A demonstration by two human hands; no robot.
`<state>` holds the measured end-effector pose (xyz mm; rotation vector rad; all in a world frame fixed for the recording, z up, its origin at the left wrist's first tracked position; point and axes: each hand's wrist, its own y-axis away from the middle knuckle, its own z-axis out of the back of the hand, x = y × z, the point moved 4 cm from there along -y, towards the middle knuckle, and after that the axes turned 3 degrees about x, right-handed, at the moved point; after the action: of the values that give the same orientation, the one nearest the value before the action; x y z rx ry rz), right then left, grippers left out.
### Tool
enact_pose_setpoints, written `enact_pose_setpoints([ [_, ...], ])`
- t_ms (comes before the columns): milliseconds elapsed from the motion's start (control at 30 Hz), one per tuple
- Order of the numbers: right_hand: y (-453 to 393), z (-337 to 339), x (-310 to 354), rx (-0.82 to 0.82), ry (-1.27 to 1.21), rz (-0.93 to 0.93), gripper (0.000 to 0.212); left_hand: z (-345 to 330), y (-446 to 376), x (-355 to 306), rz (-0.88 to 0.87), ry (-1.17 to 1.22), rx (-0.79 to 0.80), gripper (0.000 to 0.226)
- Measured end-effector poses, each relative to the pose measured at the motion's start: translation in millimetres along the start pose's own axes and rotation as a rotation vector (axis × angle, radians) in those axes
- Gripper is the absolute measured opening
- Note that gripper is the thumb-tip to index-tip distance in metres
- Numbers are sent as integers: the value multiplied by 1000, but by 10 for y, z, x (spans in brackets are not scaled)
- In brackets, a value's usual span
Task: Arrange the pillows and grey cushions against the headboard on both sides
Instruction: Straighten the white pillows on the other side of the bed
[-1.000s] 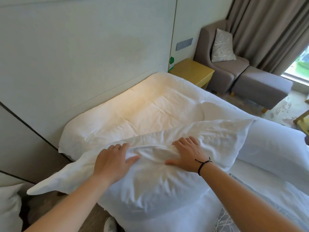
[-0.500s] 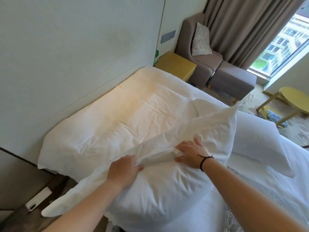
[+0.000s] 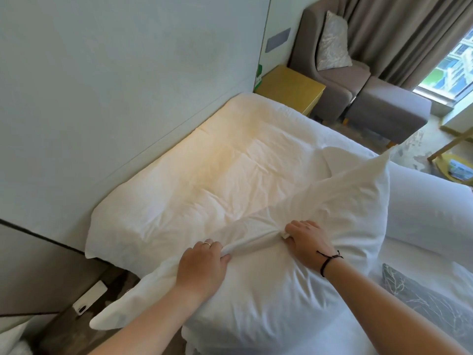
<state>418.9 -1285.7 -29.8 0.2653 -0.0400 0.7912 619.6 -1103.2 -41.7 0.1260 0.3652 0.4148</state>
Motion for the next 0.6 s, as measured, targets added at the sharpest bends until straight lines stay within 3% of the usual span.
enact_pose_setpoints([
  [167, -245, -16, 29, -52, -74, 4, 20, 62, -176, 157, 87, -18, 41, 34],
  [333, -495, 50, 119, -162, -136, -58, 14, 224, -450, 297, 172, 155, 36, 33],
  [600, -1007, 562, 182, -391, -319, -223, 29, 856, -1034, 316, 16, 227, -71, 32],
])
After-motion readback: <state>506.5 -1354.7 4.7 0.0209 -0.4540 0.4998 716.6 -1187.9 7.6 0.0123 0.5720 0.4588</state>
